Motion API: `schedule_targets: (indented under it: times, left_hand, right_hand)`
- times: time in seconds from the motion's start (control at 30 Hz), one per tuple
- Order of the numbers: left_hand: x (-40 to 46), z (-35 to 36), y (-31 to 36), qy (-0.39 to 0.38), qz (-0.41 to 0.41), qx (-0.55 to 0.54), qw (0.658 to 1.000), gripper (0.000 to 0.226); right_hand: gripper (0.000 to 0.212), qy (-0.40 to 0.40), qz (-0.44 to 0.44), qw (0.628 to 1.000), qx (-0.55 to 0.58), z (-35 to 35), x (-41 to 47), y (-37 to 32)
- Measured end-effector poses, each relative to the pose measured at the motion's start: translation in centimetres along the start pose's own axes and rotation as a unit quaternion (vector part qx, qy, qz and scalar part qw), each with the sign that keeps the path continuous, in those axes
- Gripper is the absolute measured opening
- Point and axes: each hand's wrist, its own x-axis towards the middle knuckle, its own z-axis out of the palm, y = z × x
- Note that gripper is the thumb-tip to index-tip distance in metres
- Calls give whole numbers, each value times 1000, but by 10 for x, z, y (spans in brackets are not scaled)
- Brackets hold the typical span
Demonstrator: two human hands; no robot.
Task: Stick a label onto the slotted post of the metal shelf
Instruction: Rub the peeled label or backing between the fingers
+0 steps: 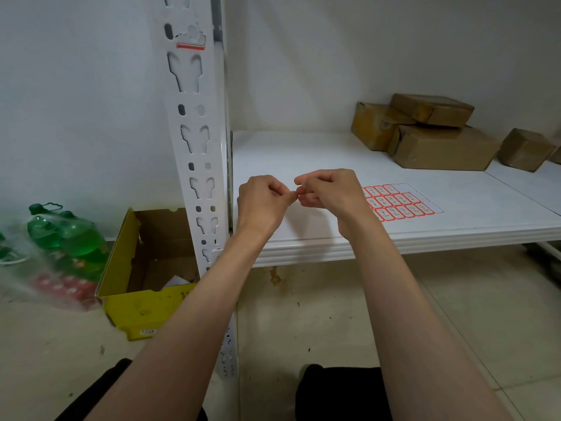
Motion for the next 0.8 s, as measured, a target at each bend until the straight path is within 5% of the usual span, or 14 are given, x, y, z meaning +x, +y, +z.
schedule_targets:
  times: [0.37,0.5,0.63,0.8]
  left_hand:
    - [-3,0,0,-23,11,40,999,20]
    - [-5,-1,3,-6,8,37,999,1]
    - [-5,-2,6,8,2,59,998,22]
    - [-7,-1,4,-12,34,61,998,19]
  right_hand:
    - [22,14,-2,1000,-28,-2,-2,-1]
    - [22,18,-4,999,-37,-3,-2,-2]
    - [20,24,-12,999,-36,-3,-3,-3]
    - [14,45,-22,998,-28,-3,-3,-6]
